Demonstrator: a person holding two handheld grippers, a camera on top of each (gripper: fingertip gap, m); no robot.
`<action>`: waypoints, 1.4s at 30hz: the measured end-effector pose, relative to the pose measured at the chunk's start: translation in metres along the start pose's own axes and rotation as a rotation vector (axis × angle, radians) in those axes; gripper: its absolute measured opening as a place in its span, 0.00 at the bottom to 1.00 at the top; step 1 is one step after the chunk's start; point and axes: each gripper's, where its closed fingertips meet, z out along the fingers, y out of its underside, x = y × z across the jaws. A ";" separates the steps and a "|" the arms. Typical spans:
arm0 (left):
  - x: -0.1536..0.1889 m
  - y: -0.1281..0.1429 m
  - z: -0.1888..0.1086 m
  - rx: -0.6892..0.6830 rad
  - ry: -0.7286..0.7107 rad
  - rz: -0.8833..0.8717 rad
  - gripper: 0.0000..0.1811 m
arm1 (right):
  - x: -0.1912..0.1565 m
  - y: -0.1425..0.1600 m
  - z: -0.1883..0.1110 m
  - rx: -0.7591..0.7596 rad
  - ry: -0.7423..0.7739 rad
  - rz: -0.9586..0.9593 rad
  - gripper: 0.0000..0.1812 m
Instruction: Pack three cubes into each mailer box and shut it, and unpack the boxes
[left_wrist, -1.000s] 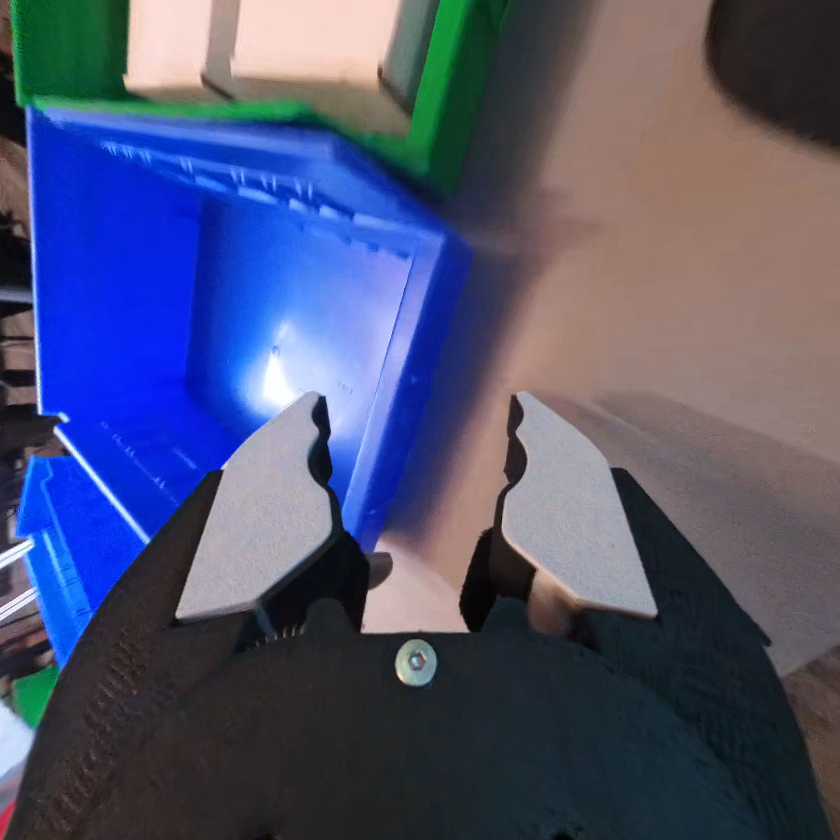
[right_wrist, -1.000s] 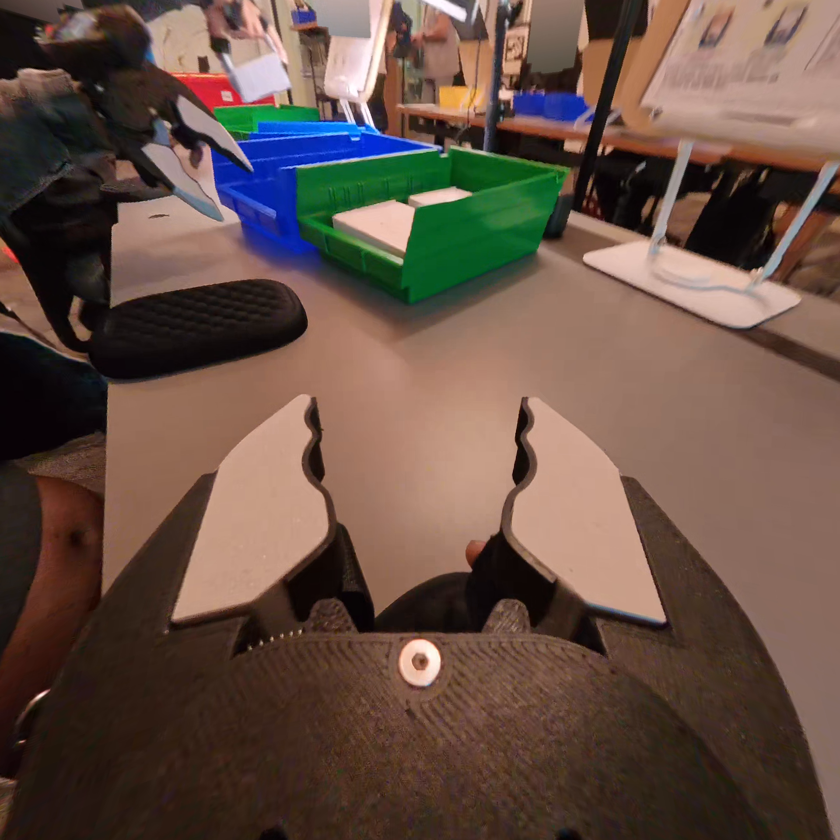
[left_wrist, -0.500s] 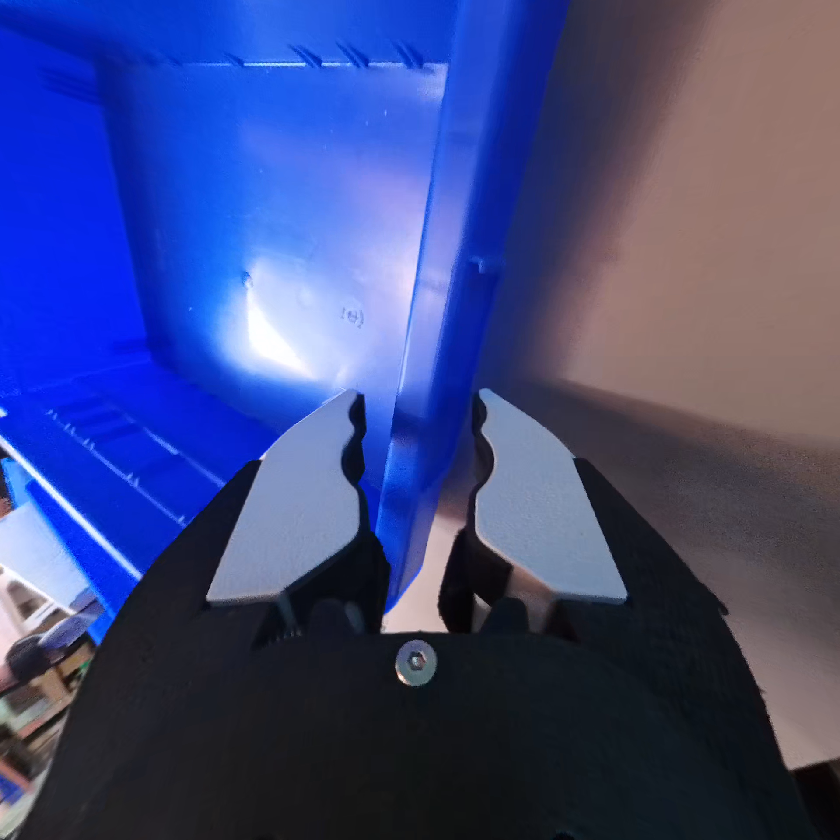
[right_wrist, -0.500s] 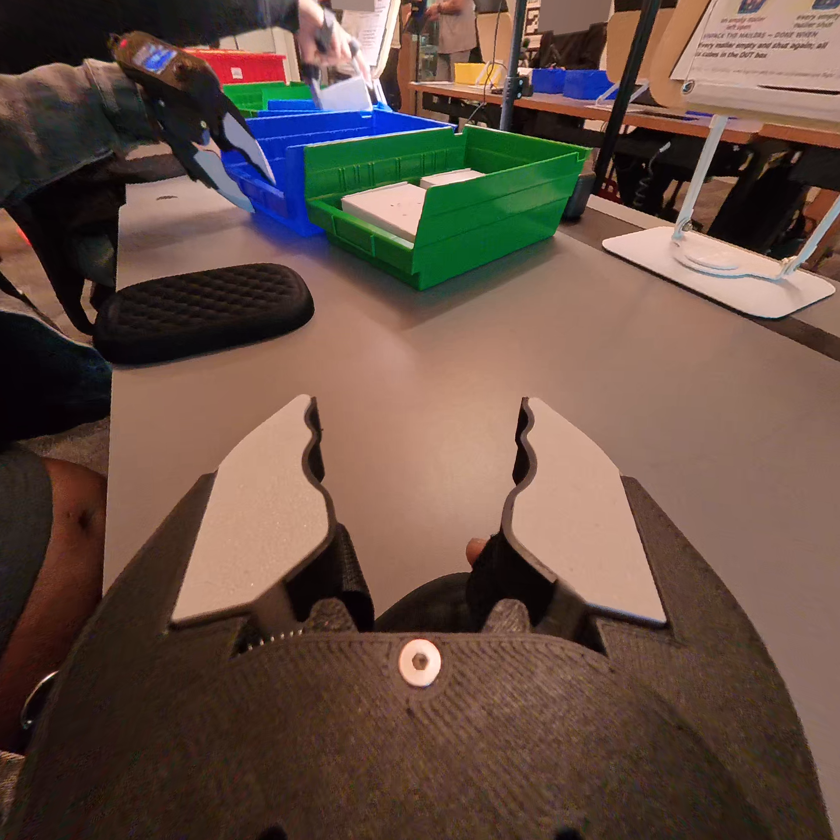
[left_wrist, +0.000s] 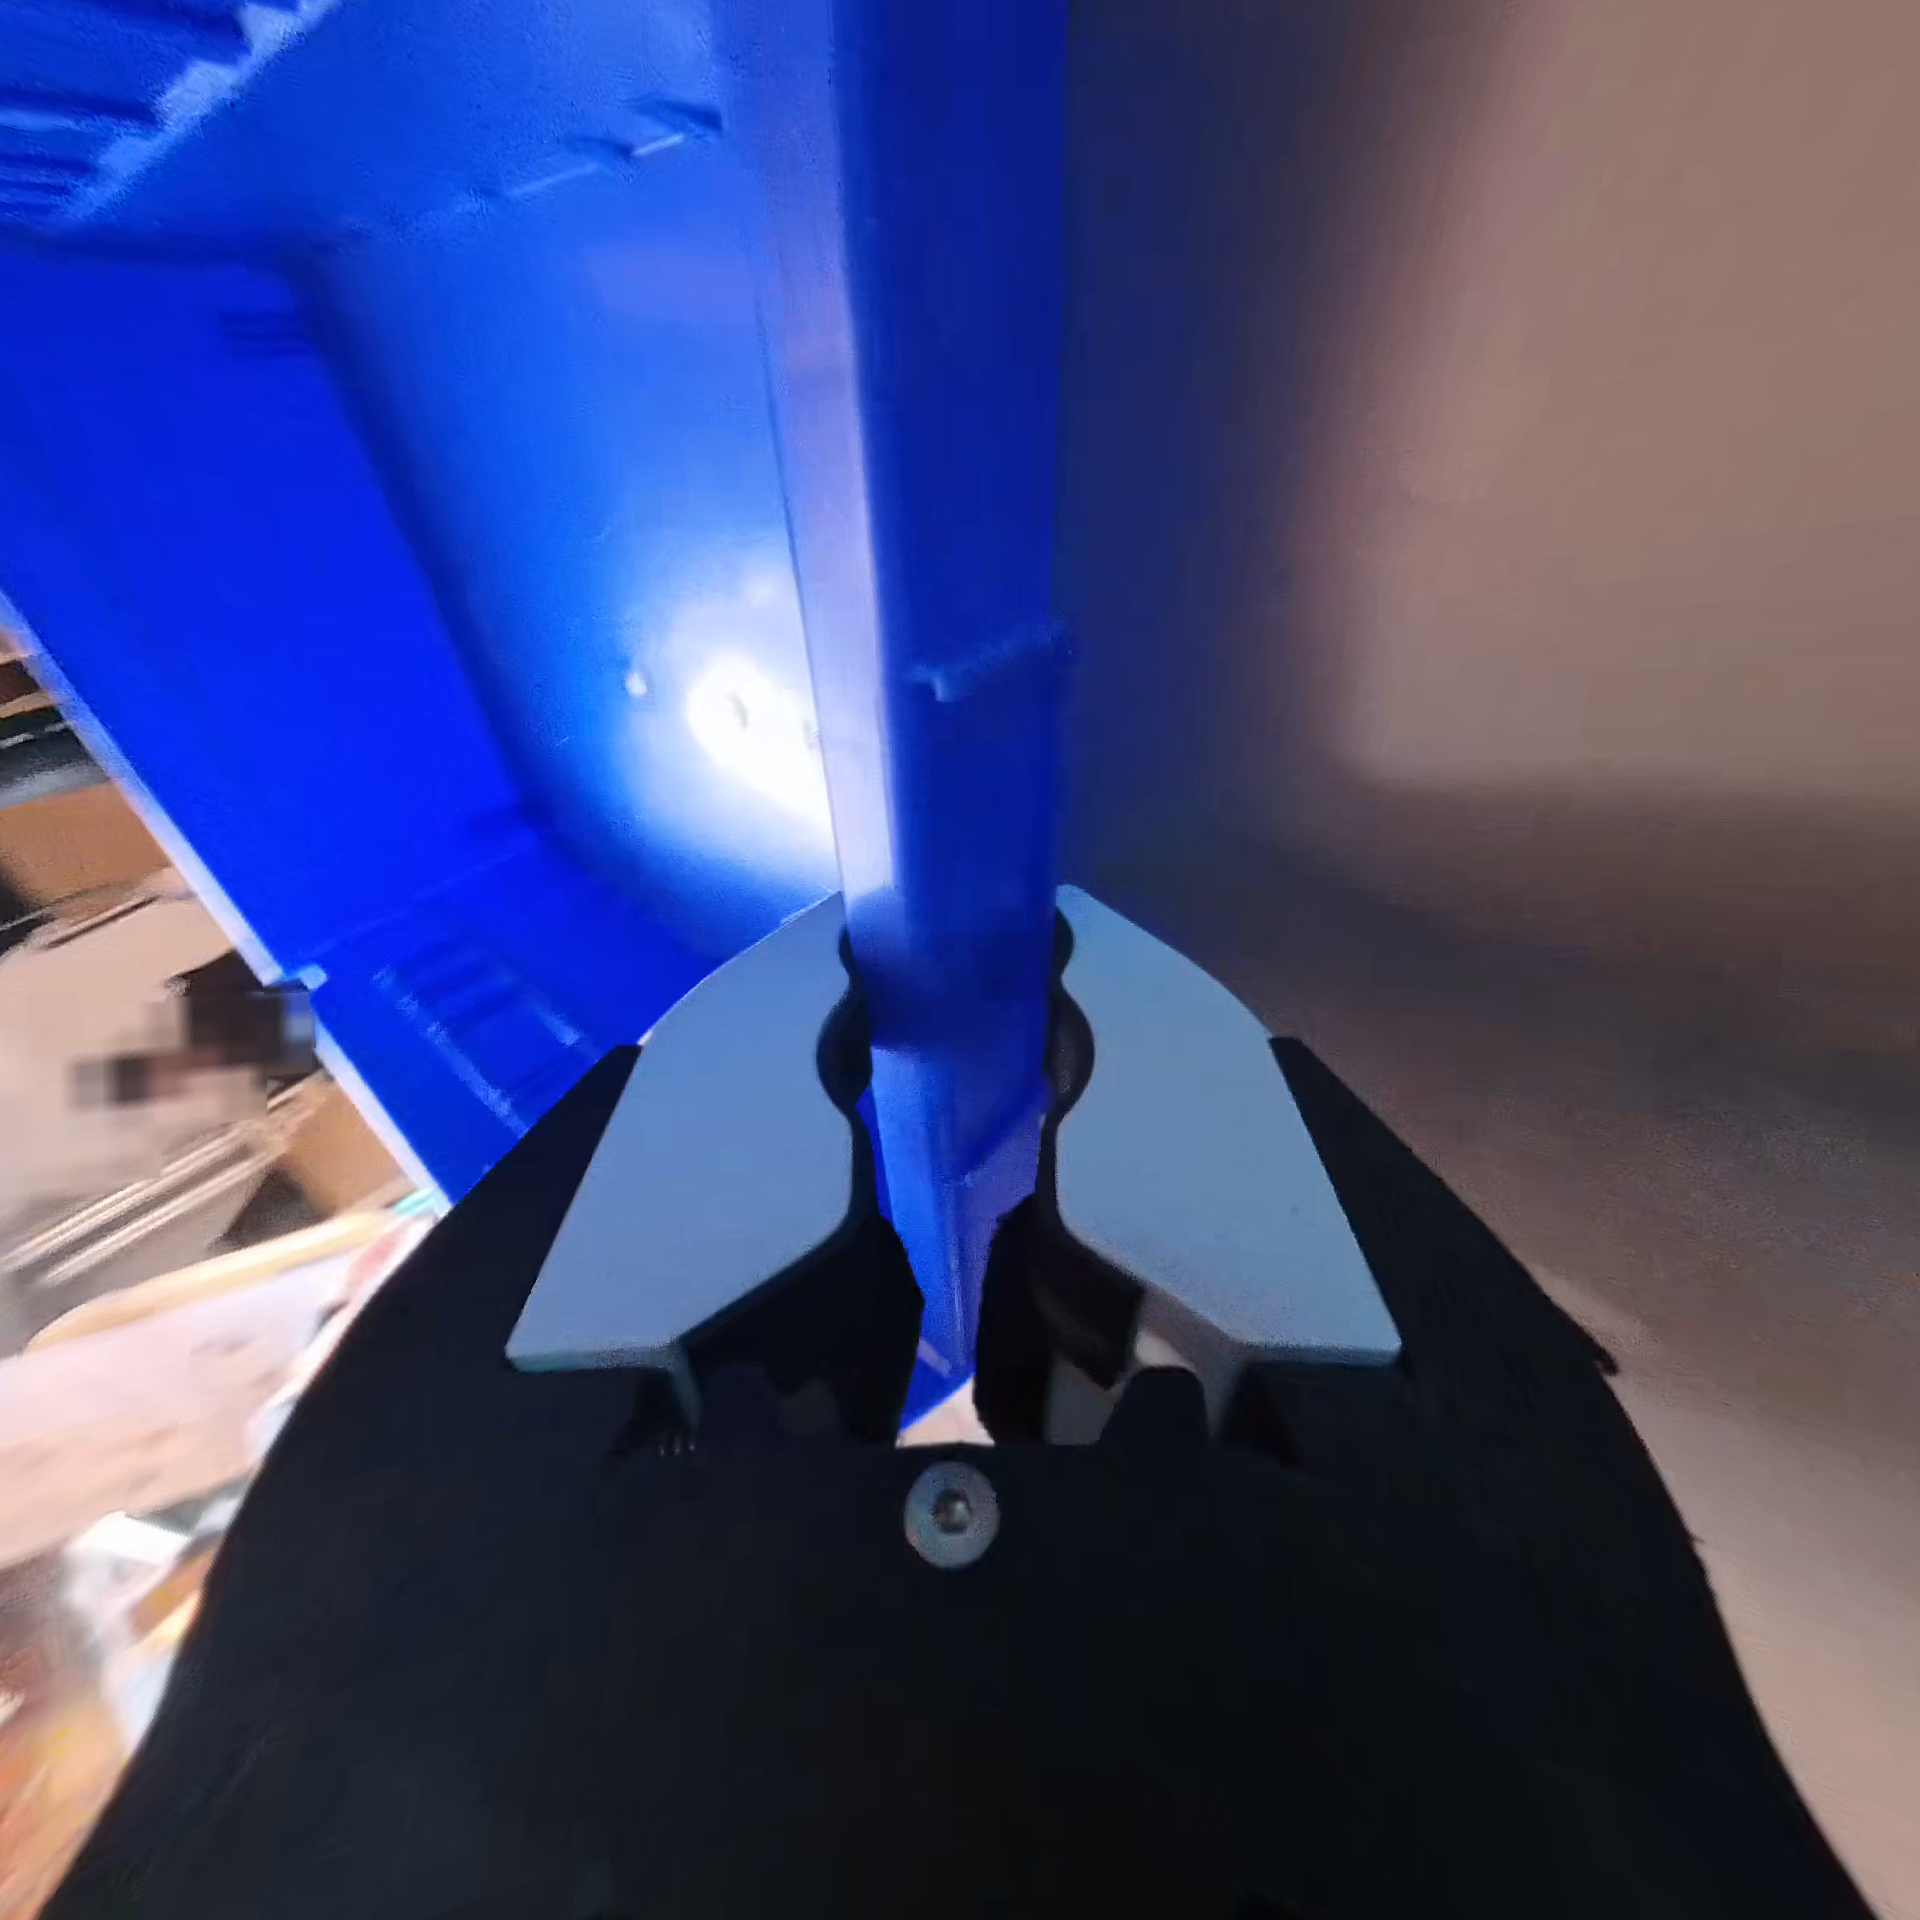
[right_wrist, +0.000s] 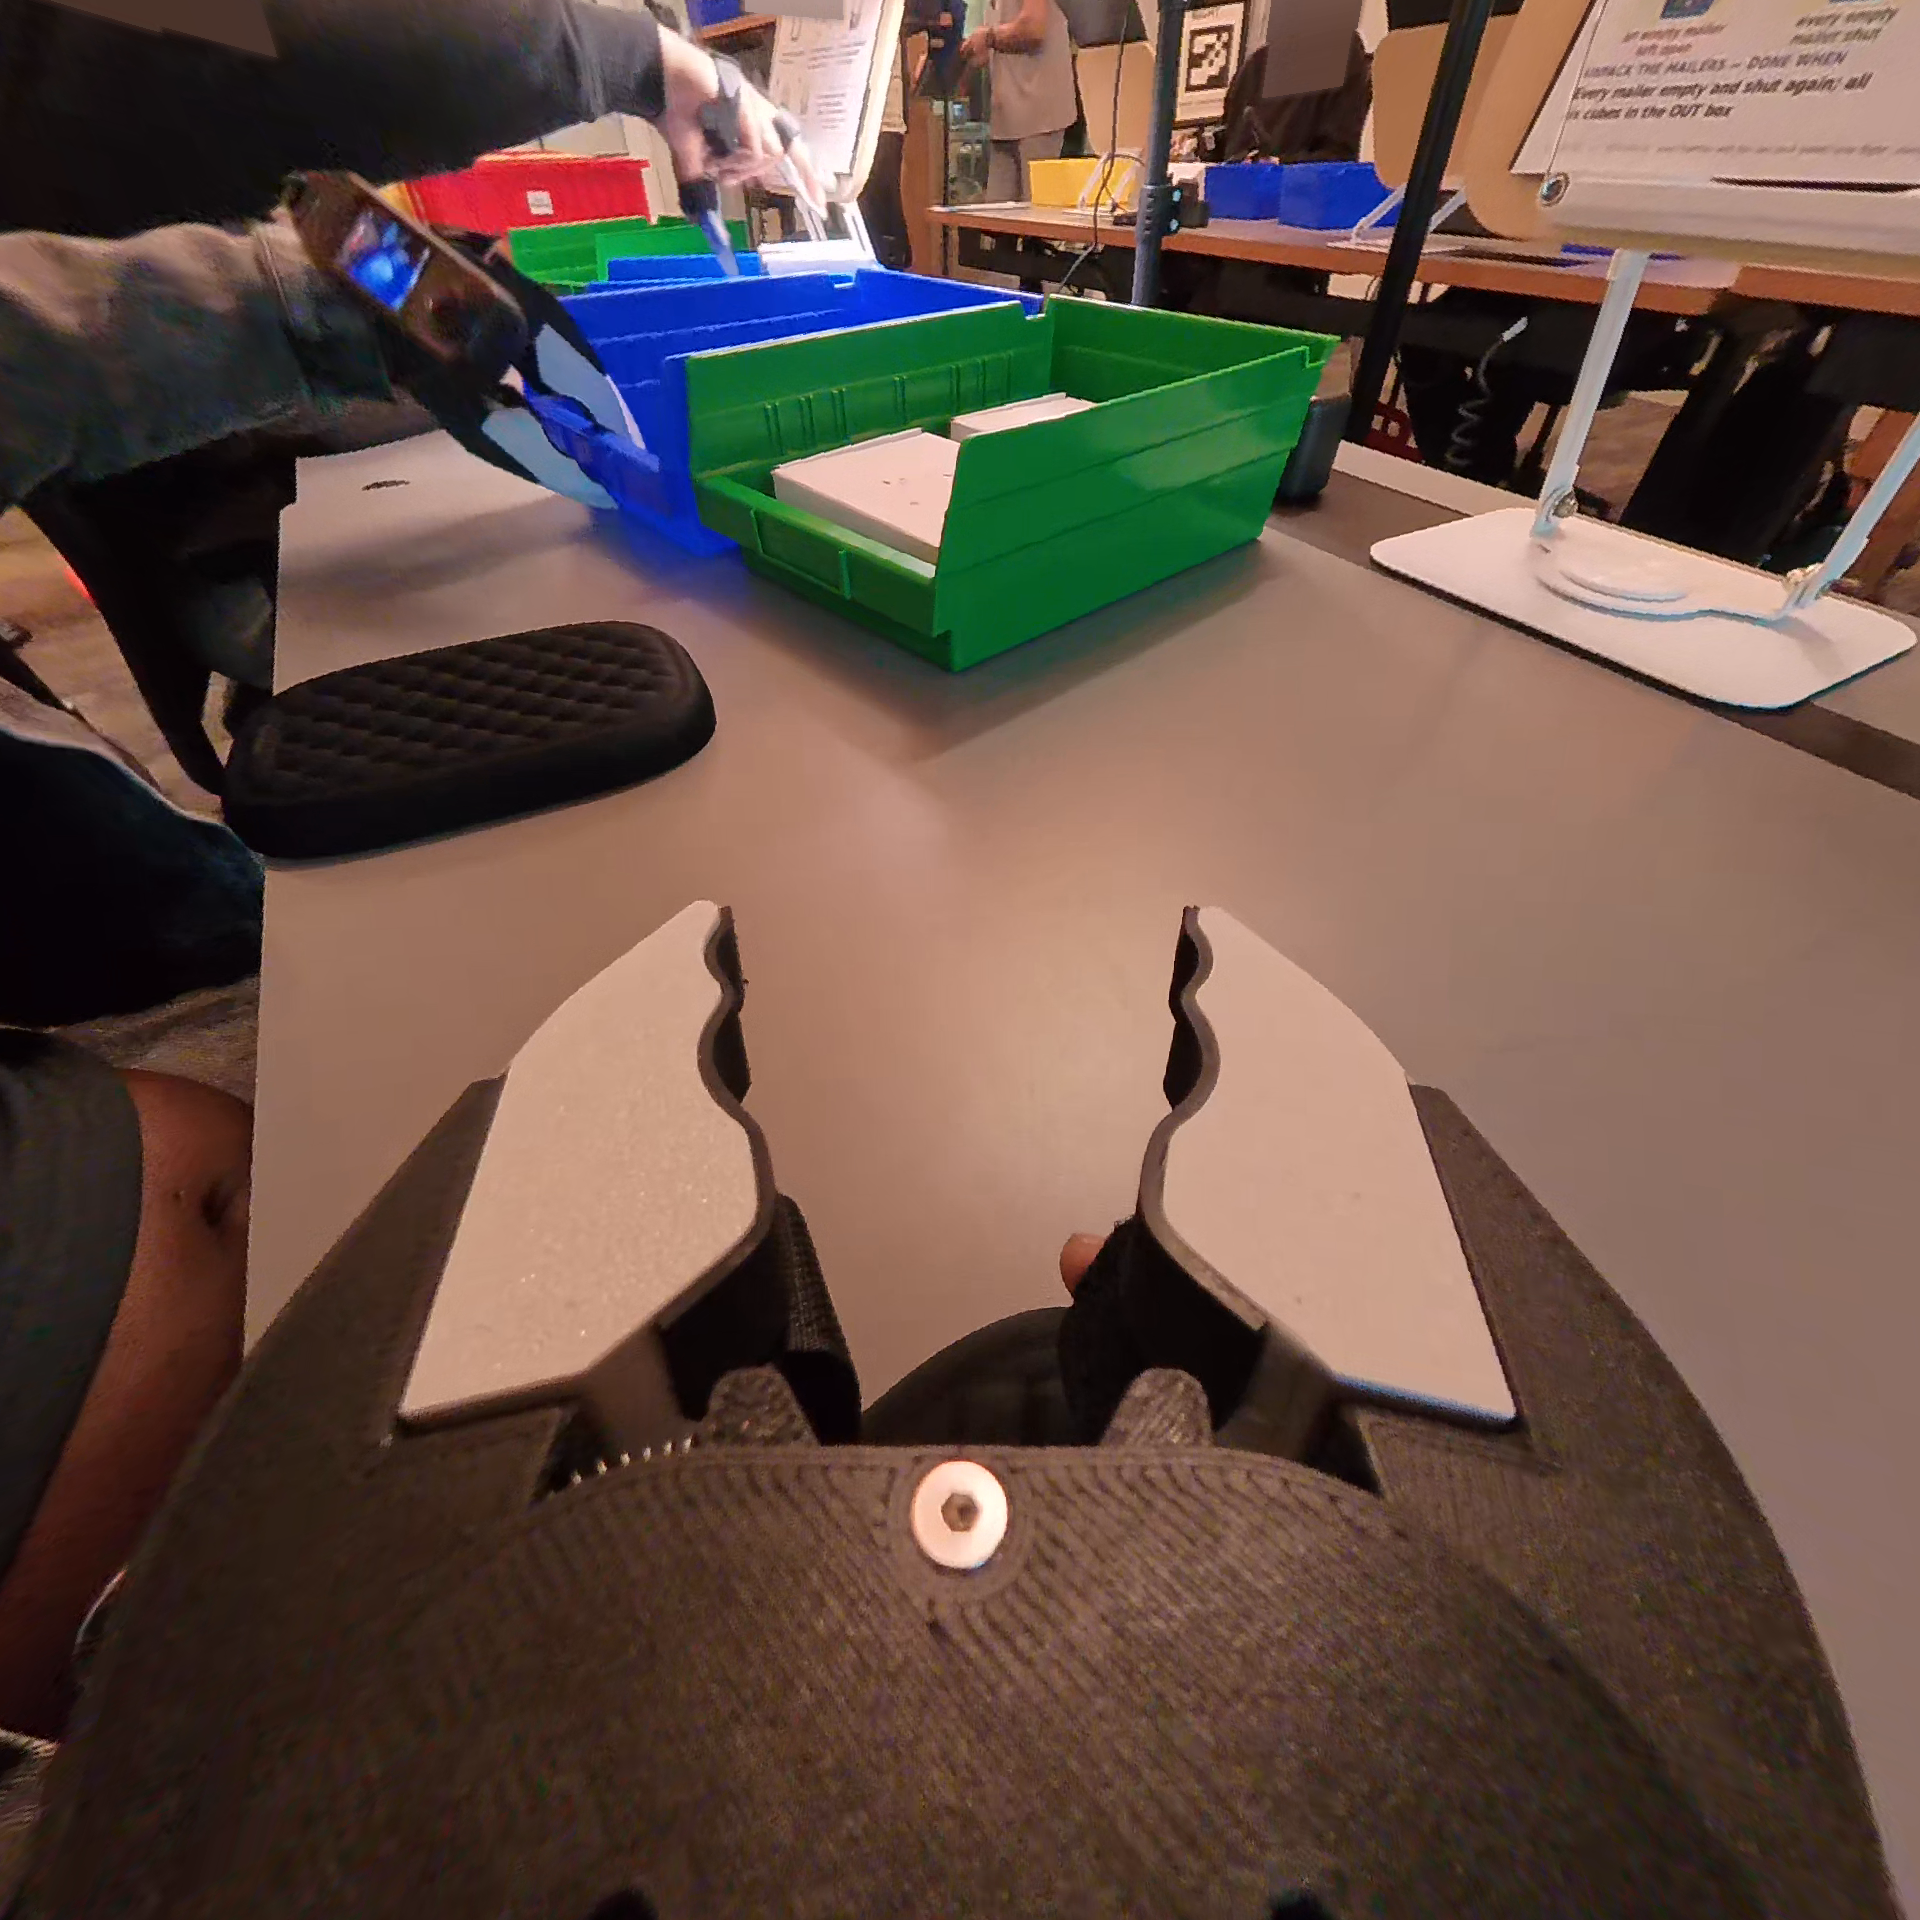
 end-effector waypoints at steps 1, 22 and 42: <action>-0.002 0.003 -0.001 -0.026 -0.053 0.002 0.16 | 0.000 0.000 0.000 -0.001 -0.003 0.008 0.44; -0.071 -0.019 -0.111 -0.184 -0.420 -0.107 0.16 | -0.002 0.001 0.000 -0.010 0.016 -0.046 0.44; -0.104 -0.337 -0.161 0.287 -0.425 -0.035 0.16 | 0.045 -0.007 -0.036 0.052 0.383 -0.236 0.41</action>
